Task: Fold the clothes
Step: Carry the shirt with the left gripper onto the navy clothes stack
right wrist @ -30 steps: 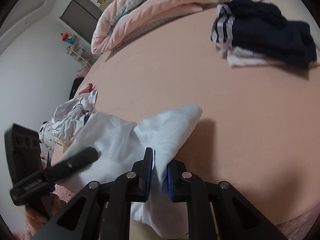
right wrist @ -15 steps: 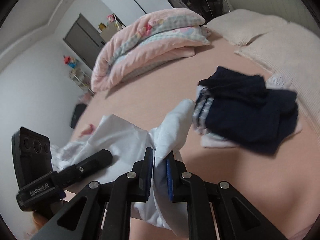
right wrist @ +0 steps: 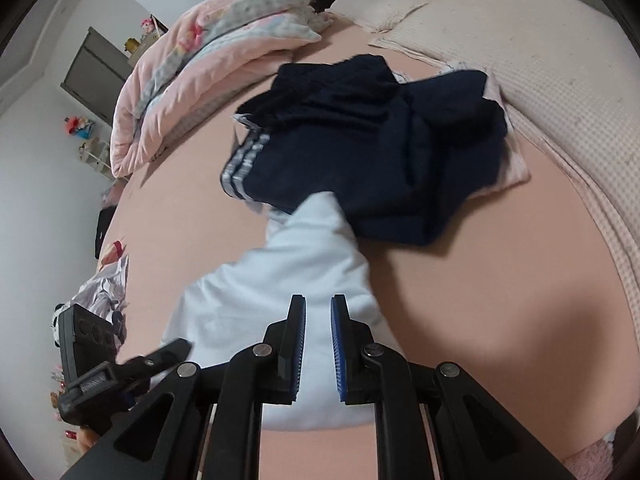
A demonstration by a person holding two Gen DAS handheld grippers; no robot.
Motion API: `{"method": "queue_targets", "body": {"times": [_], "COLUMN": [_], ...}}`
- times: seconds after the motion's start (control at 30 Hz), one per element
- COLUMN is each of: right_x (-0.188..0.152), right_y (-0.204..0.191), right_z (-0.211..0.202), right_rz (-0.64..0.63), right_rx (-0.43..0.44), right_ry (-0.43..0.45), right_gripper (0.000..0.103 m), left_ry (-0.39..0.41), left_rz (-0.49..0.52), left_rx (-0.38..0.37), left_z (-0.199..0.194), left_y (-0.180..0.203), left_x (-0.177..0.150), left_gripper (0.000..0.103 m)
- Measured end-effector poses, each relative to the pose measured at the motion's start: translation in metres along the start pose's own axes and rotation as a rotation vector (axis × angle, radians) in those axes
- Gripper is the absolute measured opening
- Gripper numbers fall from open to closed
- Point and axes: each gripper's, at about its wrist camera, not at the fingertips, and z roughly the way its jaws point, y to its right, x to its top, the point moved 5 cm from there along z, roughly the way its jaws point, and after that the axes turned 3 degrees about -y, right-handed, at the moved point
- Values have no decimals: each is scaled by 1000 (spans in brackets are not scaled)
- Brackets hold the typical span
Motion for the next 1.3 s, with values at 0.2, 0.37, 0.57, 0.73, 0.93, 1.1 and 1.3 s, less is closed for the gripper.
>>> {"method": "queue_targets", "body": {"times": [0.2, 0.37, 0.57, 0.73, 0.93, 1.1, 1.3], "right_x": [-8, -12, -6, 12, 70, 110, 123], "right_y": [12, 4, -27, -61, -58, -20, 38], "right_z": [37, 48, 9, -41, -94, -97, -24], "right_rz": [-23, -117, -153, -198, -152, -79, -4], "right_rx": [20, -11, 53, 57, 46, 7, -130], "right_ry": [-129, -129, -31, 114, 320, 356, 189], "right_gripper": [54, 26, 16, 16, 16, 16, 16], "left_ry": [-30, -28, 47, 93, 91, 39, 23], "left_rz": [31, 93, 249, 401, 534, 595, 589], "left_rx": [6, -19, 42, 8, -49, -25, 84], "left_z": [26, 37, -5, -37, -25, 22, 44], "left_y": [-4, 17, 61, 121, 178, 192, 171], "left_x": [-2, -3, 9, 40, 107, 144, 154], "left_gripper": [80, 44, 31, 31, 31, 31, 33]}}
